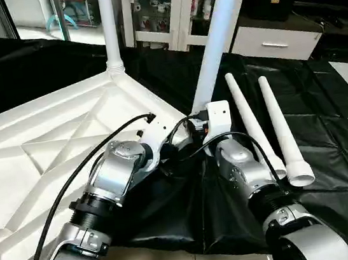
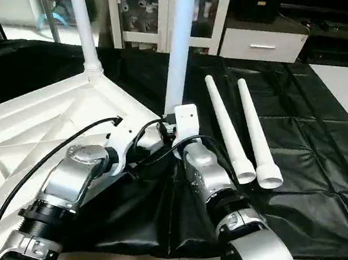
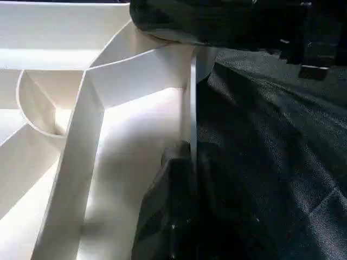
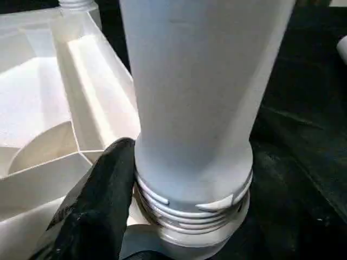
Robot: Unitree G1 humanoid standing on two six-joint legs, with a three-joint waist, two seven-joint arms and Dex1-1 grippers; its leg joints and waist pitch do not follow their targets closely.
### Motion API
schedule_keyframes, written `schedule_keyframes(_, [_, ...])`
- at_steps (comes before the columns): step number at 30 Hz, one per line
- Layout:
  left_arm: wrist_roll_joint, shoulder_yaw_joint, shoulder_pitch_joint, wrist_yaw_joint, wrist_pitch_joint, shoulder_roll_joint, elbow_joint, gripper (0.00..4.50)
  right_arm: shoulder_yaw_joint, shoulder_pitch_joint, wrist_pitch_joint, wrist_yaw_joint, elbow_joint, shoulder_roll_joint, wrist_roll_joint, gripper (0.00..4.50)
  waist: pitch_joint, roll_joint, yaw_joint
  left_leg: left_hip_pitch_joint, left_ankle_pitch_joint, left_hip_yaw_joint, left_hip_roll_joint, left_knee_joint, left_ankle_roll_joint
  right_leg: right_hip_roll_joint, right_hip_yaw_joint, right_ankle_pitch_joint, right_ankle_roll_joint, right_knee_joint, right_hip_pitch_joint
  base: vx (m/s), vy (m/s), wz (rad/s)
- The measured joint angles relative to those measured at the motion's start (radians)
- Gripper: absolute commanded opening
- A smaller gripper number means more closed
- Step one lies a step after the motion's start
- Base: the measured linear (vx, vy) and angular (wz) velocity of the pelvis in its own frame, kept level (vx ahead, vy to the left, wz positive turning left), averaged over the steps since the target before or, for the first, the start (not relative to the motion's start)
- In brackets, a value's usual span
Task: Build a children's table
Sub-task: Rotate leg to tighten
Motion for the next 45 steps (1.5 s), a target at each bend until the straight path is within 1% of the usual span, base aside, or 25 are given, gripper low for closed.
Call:
schedule_keyframes(3, [-0.007,0.0,0.002,-0.023,-0.001,0.014,-0.012,0.0,0.003,0.024,-0.013,0.055,-0.026,-0.01,0.011,3.48,0.001,0.002,-0.001,-0.003,0.0,0.001,0.0,-0.002,0.0,0.0,0.0,0.0,0.0,-0.002,-0.003,0.0,0.0,0.0])
schedule_keyframes(4, [-0.008,-0.004,0.006,-0.03,-0.003,0.025,-0.025,0.0,0.004,0.028,-0.01,0.067,-0.037,-0.021,0.017,3.62,0.001,0.002,-0.002,-0.004,0.0,0.001,0.0,-0.003,0.0,0.0,0.0,0.001,0.0,-0.001,-0.005,0.0,0.0,0.0])
schedule_keyframes(5, [-0.009,-0.009,0.012,-0.039,-0.005,0.036,-0.04,0.0,0.004,0.034,-0.001,0.087,-0.057,-0.027,0.025,3.77,0.001,0.002,-0.002,-0.007,0.001,0.001,0.0,-0.003,0.0,0.001,0.001,0.001,0.0,-0.001,-0.008,0.0,0.0,0.0])
schedule_keyframes(8, [-0.017,-0.012,0.026,-0.076,-0.007,0.068,-0.077,0.0,0.0,0.036,0.037,0.17,-0.101,-0.058,0.063,3.87,0.002,0.003,0.0,-0.013,0.001,0.001,0.001,-0.003,0.0,0.002,0.0,0.001,0.0,-0.001,-0.014,0.0,0.0,0.0])
schedule_keyframes(9, [-0.018,-0.02,0.036,-0.101,-0.017,0.086,-0.096,0.0,-0.004,0.038,0.064,0.231,-0.125,-0.077,0.084,4.05,0.002,0.003,0.002,-0.015,0.002,0.001,0.001,-0.003,0.001,0.002,-0.001,0.001,0.0,-0.002,-0.015,0.0,0.0,0.0])
schedule_keyframes(10, [-0.02,-0.021,0.043,-0.117,-0.021,0.092,-0.107,0.0,-0.008,0.038,0.074,0.259,-0.136,-0.09,0.092,4.16,0.002,0.003,0.002,-0.015,0.002,0.001,0.001,-0.003,0.002,0.002,-0.001,0.001,0.0,-0.002,-0.015,0.0,0.0,0.0])
schedule_keyframes(12, [-0.028,-0.034,0.064,-0.176,-0.044,0.133,-0.136,0.0,0.02,0.059,0.104,0.401,-0.19,-0.152,0.102,4.25,0.003,0.004,0.006,-0.016,0.002,0.001,0.001,-0.003,0.003,0.002,-0.002,0.001,0.0,-0.005,-0.014,0.0,0.0,0.0])
schedule_keyframes(14, [-0.046,-0.048,0.084,-0.233,-0.062,0.178,-0.168,0.0,0.06,0.085,0.117,0.518,-0.227,-0.222,0.1,4.25,0.003,0.004,0.01,-0.016,0.001,0.001,0.001,-0.003,0.003,0.001,-0.002,0.001,0.0,-0.006,-0.012,0.0,0.0,0.0])
schedule_keyframes(15, [-0.059,-0.055,0.097,-0.274,-0.067,0.205,-0.19,0.0,0.088,0.107,0.118,0.594,-0.252,-0.272,0.097,4.25,0.003,0.004,0.013,-0.015,0.0,0.001,0.001,-0.002,0.003,0.001,-0.002,0.001,0.0,-0.007,-0.011,0.0,0.0,0.0])
schedule_keyframes(18, [-0.086,-0.069,0.119,-0.354,-0.09,0.258,-0.216,0.0,0.138,0.128,0.117,0.741,-0.288,-0.35,0.096,4.25,0.003,0.004,0.011,-0.015,0.0,0.001,0.001,-0.002,0.002,0.001,-0.002,0.003,-0.002,-0.007,-0.011,0.0,0.0,0.0])
schedule_keyframes(21, [-0.098,-0.078,0.134,-0.415,-0.101,0.289,-0.244,0.0,0.168,0.135,0.11,0.847,-0.303,-0.388,0.093,4.25,0.003,0.004,0.012,-0.015,0.001,0.001,0.002,-0.001,0.002,0.001,-0.002,0.003,-0.003,-0.007,-0.01,0.0,0.0,0.0])
schedule_keyframes(26, [-0.115,-0.092,0.139,-0.464,-0.109,0.317,-0.258,0.0,0.189,0.153,0.111,0.975,-0.326,-0.437,0.091,4.25,0.003,0.004,0.016,-0.015,0.0,0.001,0.002,0.001,0.003,0.001,-0.002,0.004,-0.004,-0.007,-0.01,0.0,0.0,0.0])
schedule_keyframes(27, [-0.117,-0.097,0.139,-0.474,-0.109,0.323,-0.261,0.0,0.203,0.155,0.11,1.0,-0.327,-0.449,0.09,4.25,0.003,0.004,0.016,-0.015,0.0,0.001,0.002,0.001,0.003,0.001,-0.002,0.004,-0.004,-0.007,-0.01,0.0,0.0,0.0])
schedule_keyframes(30, [-0.119,-0.099,0.14,-0.497,-0.11,0.329,-0.263,0.0,0.236,0.166,0.107,1.038,-0.327,-0.469,0.075,4.25,0.003,0.004,0.02,-0.015,0.001,0.001,0.002,0.002,0.003,0.001,-0.002,0.005,-0.005,-0.007,-0.009,0.0,0.0,0.0])
schedule_keyframes(33, [-0.121,-0.1,0.141,-0.499,-0.112,0.33,-0.264,0.0,0.254,0.175,0.097,1.045,-0.322,-0.471,0.054,4.25,0.003,0.004,0.021,-0.015,0.001,0.001,0.002,0.002,0.003,0.001,-0.002,0.005,-0.005,-0.007,-0.01,0.0,0.0,0.0])
schedule_keyframes(34, [-0.121,-0.1,0.141,-0.499,-0.112,0.33,-0.264,0.0,0.254,0.175,0.092,1.041,-0.322,-0.47,0.05,4.08,0.003,0.004,0.021,-0.015,0.001,0.001,0.002,0.002,0.003,0.001,-0.002,0.005,-0.006,-0.007,-0.01,0.0,0.0,0.0])
schedule_keyframes(37, [-0.121,-0.1,0.142,-0.499,-0.114,0.331,-0.264,0.0,0.253,0.174,0.087,1.034,-0.317,-0.467,0.045,3.98,0.003,0.004,0.022,-0.015,0.001,0.001,0.002,0.002,0.003,0.001,-0.002,0.005,-0.006,-0.006,-0.01,0.0,0.0,0.0])
schedule_keyframes(41, [-0.122,-0.104,0.142,-0.499,-0.12,0.334,-0.265,0.0,0.252,0.174,0.086,1.036,-0.317,-0.467,0.045,3.58,0.003,0.004,0.022,-0.015,0.001,0.001,0.002,0.002,0.003,0.001,-0.002,0.005,-0.006,-0.006,-0.01,0.0,0.0,0.0])
schedule_keyframes(42, [-0.122,-0.105,0.141,-0.499,-0.122,0.335,-0.265,0.0,0.252,0.174,0.085,1.039,-0.317,-0.467,0.045,3.58,0.003,0.004,0.023,-0.015,0.001,0.001,0.002,0.003,0.004,0.001,-0.002,0.005,-0.006,-0.006,-0.01,0.0,0.0,0.0])
schedule_keyframes(45, [-0.122,-0.106,0.141,-0.499,-0.123,0.335,-0.265,0.0,0.252,0.174,0.084,1.05,-0.317,-0.467,0.046,3.3,0.003,0.004,0.023,-0.015,0.001,0.001,0.002,0.003,0.004,0.001,-0.002,0.006,-0.006,-0.006,-0.009,0.0,0.0,0.0])
